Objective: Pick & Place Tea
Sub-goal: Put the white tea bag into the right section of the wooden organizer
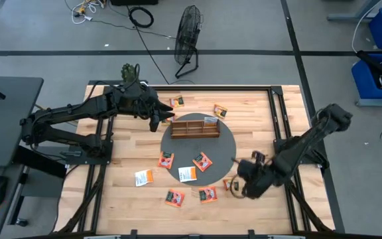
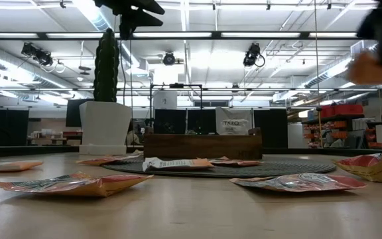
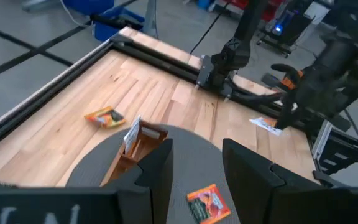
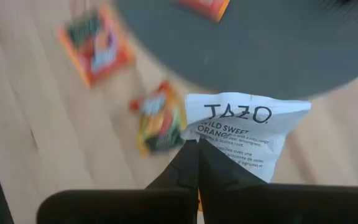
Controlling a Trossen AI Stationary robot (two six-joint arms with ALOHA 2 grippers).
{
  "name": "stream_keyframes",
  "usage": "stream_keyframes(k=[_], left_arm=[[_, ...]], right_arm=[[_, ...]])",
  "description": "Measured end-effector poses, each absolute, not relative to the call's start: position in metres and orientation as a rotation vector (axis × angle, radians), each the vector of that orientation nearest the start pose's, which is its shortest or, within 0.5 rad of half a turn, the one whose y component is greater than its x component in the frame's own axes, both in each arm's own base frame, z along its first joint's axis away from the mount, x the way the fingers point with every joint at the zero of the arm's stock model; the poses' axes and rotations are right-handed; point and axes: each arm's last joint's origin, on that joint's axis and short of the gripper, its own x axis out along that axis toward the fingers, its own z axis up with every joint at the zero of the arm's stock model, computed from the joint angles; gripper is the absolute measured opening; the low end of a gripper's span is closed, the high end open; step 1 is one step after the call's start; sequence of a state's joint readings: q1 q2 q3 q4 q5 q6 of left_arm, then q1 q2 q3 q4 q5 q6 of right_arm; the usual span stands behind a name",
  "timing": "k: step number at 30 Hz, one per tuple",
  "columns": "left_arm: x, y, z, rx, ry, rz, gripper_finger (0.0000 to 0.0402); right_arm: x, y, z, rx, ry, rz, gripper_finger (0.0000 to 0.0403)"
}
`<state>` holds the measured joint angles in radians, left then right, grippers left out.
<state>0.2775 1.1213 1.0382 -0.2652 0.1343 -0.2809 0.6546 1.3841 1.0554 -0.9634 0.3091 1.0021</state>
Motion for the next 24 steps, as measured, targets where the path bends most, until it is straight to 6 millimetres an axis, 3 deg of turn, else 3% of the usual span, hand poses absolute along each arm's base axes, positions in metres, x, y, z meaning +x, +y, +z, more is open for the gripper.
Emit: stream_keyframes(k=[8,18,24], left_arm=[[0.246,0.065,0.352,-0.395,0.234,0.206,0.0142],[0.265,0.059,0.361,-0.446,0.081,0.014,0.0142],[0.271,0.060,0.364,-0.441,0.028,-0.042,0.0142]], right_arm=[[0.212,0.097,0.289,0.377,0.885,-0.284,0.0000],[0.232,0.058,0.336,0.486,0.492,-0.138,0.0000],[0.241,0.045,0.359,0.569,0.315,0.040,0.0000]])
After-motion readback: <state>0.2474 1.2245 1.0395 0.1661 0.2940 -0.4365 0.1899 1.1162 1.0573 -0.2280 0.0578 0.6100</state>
